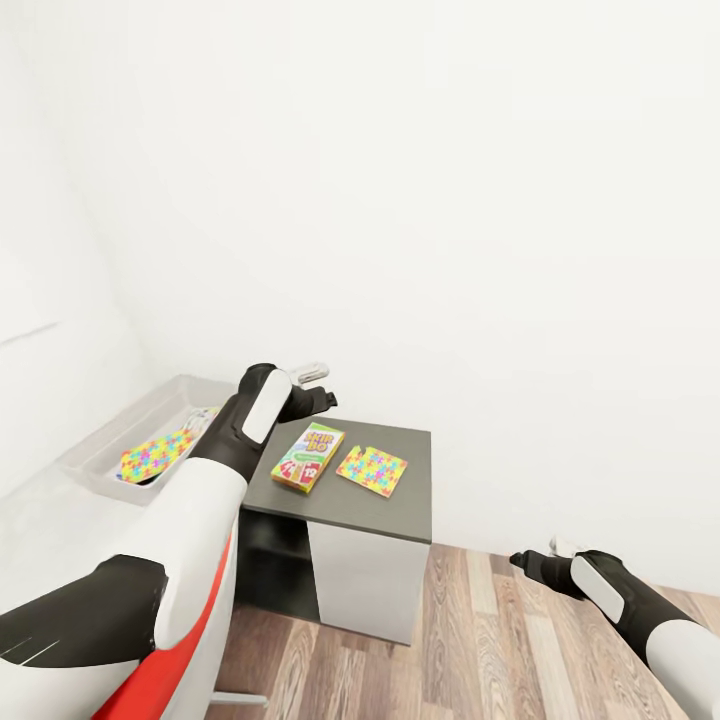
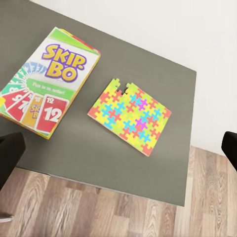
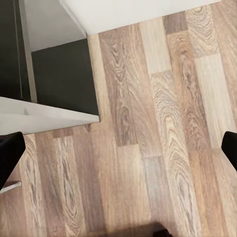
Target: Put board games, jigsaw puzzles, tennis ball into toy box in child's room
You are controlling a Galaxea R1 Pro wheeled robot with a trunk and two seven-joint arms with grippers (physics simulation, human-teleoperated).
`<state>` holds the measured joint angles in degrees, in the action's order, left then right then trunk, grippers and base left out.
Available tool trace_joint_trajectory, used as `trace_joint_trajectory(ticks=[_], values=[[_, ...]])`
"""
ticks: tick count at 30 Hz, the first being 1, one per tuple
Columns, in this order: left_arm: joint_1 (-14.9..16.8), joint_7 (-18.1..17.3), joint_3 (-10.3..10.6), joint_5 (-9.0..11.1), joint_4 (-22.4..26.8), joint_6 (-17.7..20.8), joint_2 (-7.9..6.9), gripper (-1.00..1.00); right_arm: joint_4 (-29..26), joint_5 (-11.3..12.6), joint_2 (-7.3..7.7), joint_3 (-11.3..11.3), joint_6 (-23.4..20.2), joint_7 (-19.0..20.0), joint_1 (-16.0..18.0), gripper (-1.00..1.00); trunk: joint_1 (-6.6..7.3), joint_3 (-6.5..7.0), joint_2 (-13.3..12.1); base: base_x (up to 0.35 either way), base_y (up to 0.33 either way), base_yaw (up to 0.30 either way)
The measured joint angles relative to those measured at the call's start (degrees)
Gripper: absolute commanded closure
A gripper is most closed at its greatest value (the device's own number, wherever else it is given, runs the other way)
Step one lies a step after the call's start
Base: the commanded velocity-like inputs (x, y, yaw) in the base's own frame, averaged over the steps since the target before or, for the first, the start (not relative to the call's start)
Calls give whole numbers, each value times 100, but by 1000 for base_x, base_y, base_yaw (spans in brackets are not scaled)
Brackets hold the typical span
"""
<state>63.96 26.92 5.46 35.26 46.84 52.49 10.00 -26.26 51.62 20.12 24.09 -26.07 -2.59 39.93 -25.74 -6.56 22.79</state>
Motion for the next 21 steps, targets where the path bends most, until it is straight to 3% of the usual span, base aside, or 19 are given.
trace_joint_trajectory(ticks=[8,15,21], values=[[-1,18,120,3,-66,0,0,-100,11,-3,2,-3,1,-3,0,-100,2,0,1,174,-37,0],[1,425,594,5,-182,-20,0,-100,33,-5,2,-8,-6,8,0,-100,1,0,0,170,-76,0],[0,650,710,22,-228,-87,0,-100,49,-8,7,-10,-7,9,0,-100,0,0,0,30,-14,0]])
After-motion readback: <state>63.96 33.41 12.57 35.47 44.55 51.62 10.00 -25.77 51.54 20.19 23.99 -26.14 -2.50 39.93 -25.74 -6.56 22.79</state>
